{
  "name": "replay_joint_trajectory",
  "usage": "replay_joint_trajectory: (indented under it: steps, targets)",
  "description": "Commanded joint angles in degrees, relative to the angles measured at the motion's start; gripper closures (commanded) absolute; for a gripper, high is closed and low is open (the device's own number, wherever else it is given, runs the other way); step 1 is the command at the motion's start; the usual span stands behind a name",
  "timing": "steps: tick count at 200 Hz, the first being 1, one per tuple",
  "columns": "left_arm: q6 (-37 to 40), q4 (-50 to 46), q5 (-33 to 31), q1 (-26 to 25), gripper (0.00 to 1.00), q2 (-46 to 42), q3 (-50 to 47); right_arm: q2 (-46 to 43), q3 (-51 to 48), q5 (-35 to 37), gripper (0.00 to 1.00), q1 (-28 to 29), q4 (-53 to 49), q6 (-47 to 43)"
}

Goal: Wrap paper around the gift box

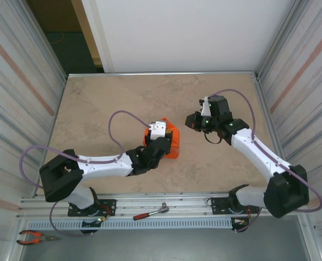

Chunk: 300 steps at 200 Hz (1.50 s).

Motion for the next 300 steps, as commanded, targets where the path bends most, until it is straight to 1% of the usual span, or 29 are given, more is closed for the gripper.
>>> replay_joint_trajectory:
  steps: [1, 21, 70, 89, 114, 136, 166, 229, 300]
  targets:
    - [-2.89, -9.22, 1.80, -0.35, 0.50, 3.11, -3.44, 4.73, 4.64, -4.51, 1.00, -0.32, 0.17, -0.76]
    - [-2.69, -9.35, 1.90, -0.31, 0.50, 3.14, -3.28, 8.86, 6.72, -7.47, 1.00, -0.16, 1.04, -0.23]
    - [-2.65, -9.30, 1.98, -0.34, 0.50, 3.41, -3.28, 17.44, 11.42, -12.09, 1.00, 0.54, 3.25, 1.45]
    - [-2.80, -9.33, 2.22, -0.30, 0.50, 3.77, -3.01, 21.31, 14.10, -15.02, 1.00, 1.87, 2.77, 1.46]
    - [-2.92, -9.81, 2.17, -0.34, 0.50, 4.05, -2.58, 23.59, 15.18, -16.36, 1.00, 4.50, 1.54, 0.80]
    - [-3.33, -10.52, 1.71, -0.33, 0.50, 3.98, -2.41, 23.11, 13.87, -17.45, 1.00, 6.11, 0.97, 0.29]
    - [-3.95, -11.18, 1.55, -0.26, 0.51, 3.96, -2.40, 20.51, 10.74, -19.24, 1.00, 6.77, 0.28, -0.14]
    - [-5.55, -12.02, 1.19, 0.00, 0.51, 3.96, -2.55, 13.49, 6.29, -16.02, 1.00, 4.86, -2.87, -1.02]
    - [-6.59, -12.57, 1.20, 0.11, 0.51, 4.83, -1.92, 12.36, 5.16, -15.10, 1.00, 5.47, -6.13, -1.60]
